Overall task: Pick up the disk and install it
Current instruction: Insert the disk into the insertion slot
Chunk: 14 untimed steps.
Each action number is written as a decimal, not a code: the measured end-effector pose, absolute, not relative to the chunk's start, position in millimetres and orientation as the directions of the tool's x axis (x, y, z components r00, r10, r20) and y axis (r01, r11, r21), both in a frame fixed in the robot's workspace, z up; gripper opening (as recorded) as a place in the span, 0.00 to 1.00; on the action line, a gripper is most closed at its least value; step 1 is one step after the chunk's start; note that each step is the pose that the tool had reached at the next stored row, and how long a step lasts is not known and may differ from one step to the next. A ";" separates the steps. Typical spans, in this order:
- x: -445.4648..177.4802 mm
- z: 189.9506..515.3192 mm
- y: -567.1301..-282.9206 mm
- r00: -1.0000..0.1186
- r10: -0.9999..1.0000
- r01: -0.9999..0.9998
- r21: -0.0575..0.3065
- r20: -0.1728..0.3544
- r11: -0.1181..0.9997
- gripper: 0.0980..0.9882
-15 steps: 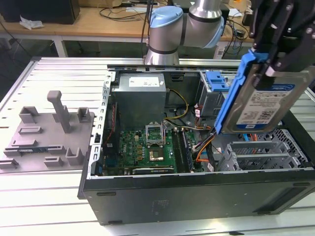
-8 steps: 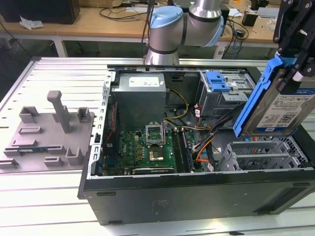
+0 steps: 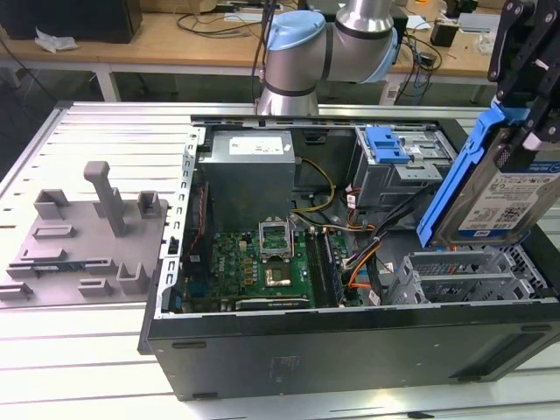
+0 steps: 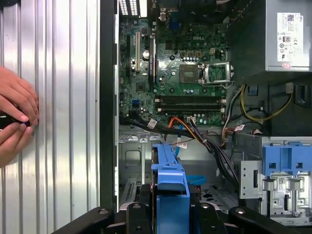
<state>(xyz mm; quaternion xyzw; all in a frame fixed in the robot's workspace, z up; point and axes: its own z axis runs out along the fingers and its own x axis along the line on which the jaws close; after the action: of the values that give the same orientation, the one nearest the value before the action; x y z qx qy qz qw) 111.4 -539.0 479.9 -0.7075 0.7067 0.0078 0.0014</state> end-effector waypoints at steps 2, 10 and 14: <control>112.0 478.5 -539.1 0.001 -1.000 -1.000 0.009 -0.013 -0.001 0.30; 113.0 473.0 -540.0 0.001 -1.000 -1.000 0.009 -0.013 -0.001 0.30; 113.2 470.4 -540.5 0.001 -1.000 -1.000 0.009 -0.013 -0.001 0.30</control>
<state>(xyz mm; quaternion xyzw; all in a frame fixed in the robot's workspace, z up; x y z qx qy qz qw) 113.2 -540.5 470.4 -0.7074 0.7067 0.0078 0.0014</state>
